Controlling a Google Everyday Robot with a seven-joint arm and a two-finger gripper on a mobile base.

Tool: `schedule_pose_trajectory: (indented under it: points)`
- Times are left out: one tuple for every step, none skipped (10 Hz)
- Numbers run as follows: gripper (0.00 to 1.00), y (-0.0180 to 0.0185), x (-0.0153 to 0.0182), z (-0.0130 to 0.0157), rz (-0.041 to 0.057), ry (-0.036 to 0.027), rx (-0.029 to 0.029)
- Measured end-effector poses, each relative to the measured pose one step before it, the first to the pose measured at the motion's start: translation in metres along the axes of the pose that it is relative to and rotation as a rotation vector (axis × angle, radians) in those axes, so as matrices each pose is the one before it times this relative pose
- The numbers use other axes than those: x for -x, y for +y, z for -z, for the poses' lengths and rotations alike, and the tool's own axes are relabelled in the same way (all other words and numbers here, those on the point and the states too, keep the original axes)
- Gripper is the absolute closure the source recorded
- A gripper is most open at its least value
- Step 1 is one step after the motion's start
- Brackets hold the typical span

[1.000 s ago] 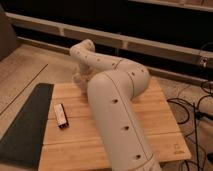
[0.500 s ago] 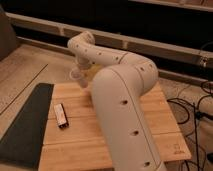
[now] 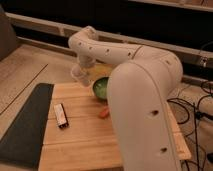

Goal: Place the ceramic cup in the ceramic bowl

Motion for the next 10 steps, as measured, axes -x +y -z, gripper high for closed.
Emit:
schedule_pose_trajectory:
  points:
    - [1.0,-0.00835,-0.01016,0.00727,-0.01664,-0.00321,-0.01238]
    - [1.0,-0.00782,-0.00845,0.00271,-0.01693,0.00163,-0.01169]
    - [1.0,-0.00622,-0.00616,0.00054,-0.0132,0.00371,-0.00944]
    - [1.0,-0.0088,-0.00596,-0.00182,-0.02144,0.00756,-0.01155]
    - [1.0,-0.00651,-0.00259,-0.0031,-0.01633,0.00714,-0.01083]
    - [1.0,-0.003,-0.00128,-0.00233,-0.01,0.00423,-0.00678]
    - [1.0,-0.0069,-0.00025,-0.00142,-0.01857,0.00178,-0.00762]
    - [1.0,-0.00938,-0.00039,-0.00044,-0.02193,0.00049,-0.00931]
    - [1.0,-0.00796,-0.00014,0.00088,-0.01925,-0.00186,-0.006]
    - [1.0,-0.00926,-0.0006,0.00163,-0.0206,-0.00294,-0.0071]
